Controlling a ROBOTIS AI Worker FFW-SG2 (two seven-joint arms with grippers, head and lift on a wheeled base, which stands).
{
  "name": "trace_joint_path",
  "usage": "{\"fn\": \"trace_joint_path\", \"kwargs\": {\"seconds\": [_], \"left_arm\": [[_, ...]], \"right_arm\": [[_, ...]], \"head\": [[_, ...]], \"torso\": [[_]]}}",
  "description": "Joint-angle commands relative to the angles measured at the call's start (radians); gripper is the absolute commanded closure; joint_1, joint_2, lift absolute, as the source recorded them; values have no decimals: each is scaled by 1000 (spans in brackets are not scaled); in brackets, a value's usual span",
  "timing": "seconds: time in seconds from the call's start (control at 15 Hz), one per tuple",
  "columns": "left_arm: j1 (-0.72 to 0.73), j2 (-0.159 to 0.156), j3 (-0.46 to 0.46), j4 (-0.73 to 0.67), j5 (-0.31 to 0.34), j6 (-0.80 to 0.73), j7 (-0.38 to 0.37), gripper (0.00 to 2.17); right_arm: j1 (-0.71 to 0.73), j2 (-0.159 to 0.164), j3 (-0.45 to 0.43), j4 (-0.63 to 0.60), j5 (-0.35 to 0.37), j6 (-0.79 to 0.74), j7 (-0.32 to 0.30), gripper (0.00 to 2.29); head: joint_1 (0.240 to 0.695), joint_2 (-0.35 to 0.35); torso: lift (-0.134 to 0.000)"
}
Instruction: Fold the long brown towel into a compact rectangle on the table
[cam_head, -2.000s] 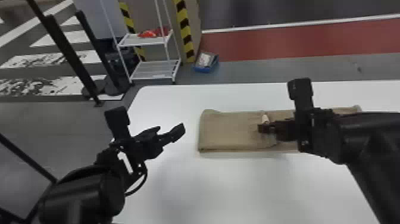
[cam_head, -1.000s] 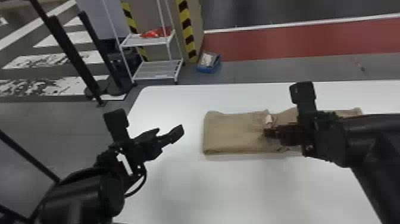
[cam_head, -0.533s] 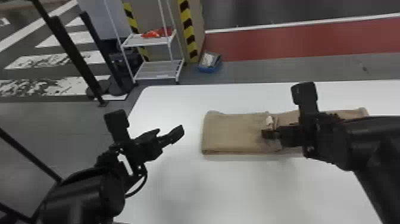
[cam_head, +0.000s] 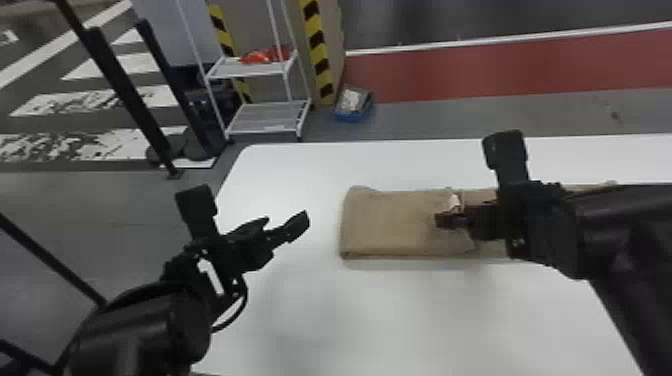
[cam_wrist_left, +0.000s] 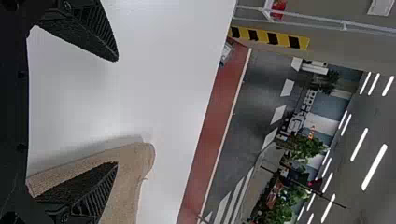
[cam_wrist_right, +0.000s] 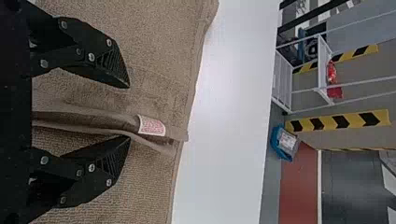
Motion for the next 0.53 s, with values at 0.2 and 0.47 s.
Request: {"fn": "trace_joint_path", "kwargs": {"seconds": [0.2, 0.47], "left_arm": [[2, -3, 6, 3, 0, 0, -1, 90], [-1, -3, 8, 10, 0, -3, -1, 90]], "right_arm": [[7, 1, 0, -7, -1, 53, 0, 583], [8, 1, 2, -29, 3, 93, -6, 583]], "head": [[695, 261], [695, 264]], "torso": [[-123], [-123]]}}
